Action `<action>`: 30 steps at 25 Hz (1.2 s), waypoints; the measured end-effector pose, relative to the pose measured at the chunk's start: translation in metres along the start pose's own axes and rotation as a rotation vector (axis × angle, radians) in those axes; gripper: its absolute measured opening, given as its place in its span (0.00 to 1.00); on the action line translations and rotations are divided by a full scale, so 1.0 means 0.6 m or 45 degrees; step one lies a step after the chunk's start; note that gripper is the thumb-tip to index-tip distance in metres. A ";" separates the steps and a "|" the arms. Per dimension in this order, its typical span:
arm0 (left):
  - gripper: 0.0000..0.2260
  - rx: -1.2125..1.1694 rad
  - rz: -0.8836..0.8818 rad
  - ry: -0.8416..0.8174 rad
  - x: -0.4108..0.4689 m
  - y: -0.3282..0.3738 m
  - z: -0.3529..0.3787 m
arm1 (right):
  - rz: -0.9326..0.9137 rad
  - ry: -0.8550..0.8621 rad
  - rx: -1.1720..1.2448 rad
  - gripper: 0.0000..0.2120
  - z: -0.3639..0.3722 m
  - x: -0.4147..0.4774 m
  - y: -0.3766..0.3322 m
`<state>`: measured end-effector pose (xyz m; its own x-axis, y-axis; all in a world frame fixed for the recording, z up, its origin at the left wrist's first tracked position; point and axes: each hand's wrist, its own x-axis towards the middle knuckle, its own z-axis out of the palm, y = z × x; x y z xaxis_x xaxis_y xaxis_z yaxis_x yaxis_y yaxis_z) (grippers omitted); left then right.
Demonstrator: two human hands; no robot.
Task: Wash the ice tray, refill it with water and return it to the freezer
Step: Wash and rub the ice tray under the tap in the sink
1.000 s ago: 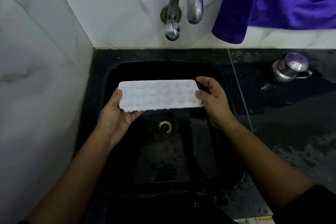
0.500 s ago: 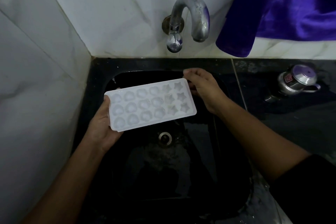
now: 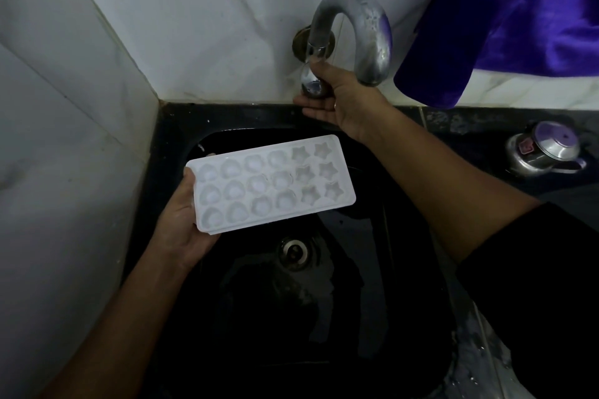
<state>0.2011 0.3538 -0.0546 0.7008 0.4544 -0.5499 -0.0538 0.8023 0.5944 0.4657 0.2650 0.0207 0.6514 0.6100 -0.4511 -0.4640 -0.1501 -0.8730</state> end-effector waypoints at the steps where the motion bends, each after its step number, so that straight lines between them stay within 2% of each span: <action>1: 0.29 -0.004 -0.001 0.002 0.001 -0.001 -0.001 | -0.020 0.019 -0.042 0.28 0.000 0.001 -0.001; 10: 0.30 -0.002 0.022 0.042 -0.017 -0.002 0.005 | -0.017 0.117 -0.300 0.29 -0.005 -0.032 0.007; 14: 0.32 -0.084 -0.049 0.020 -0.026 -0.006 -0.006 | 0.170 0.149 -0.440 0.16 -0.036 -0.110 0.069; 15: 0.32 -0.116 -0.054 -0.022 -0.020 -0.009 -0.016 | 0.193 0.115 -0.407 0.15 -0.047 -0.129 0.089; 17: 0.35 -0.228 -0.076 -0.292 -0.010 -0.018 -0.035 | 0.212 0.053 -0.277 0.15 -0.068 -0.152 0.128; 18: 0.36 -0.241 -0.077 -0.348 -0.014 -0.023 -0.039 | 0.214 0.030 -0.215 0.15 -0.074 -0.160 0.142; 22: 0.29 -0.104 -0.079 -0.049 -0.035 -0.025 -0.022 | 0.169 0.058 -0.111 0.12 -0.078 -0.176 0.155; 25: 0.28 -0.056 0.002 0.002 -0.048 -0.017 0.001 | 0.120 0.081 -0.119 0.12 -0.078 -0.185 0.152; 30: 0.27 -0.036 -0.012 0.006 -0.072 -0.025 -0.001 | 0.116 0.084 -0.146 0.14 -0.087 -0.203 0.164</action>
<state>0.1710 0.3221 -0.0401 0.6981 0.4488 -0.5579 -0.0678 0.8172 0.5724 0.3718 0.1355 -0.0200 0.6494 0.5382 -0.5372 -0.4537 -0.2926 -0.8417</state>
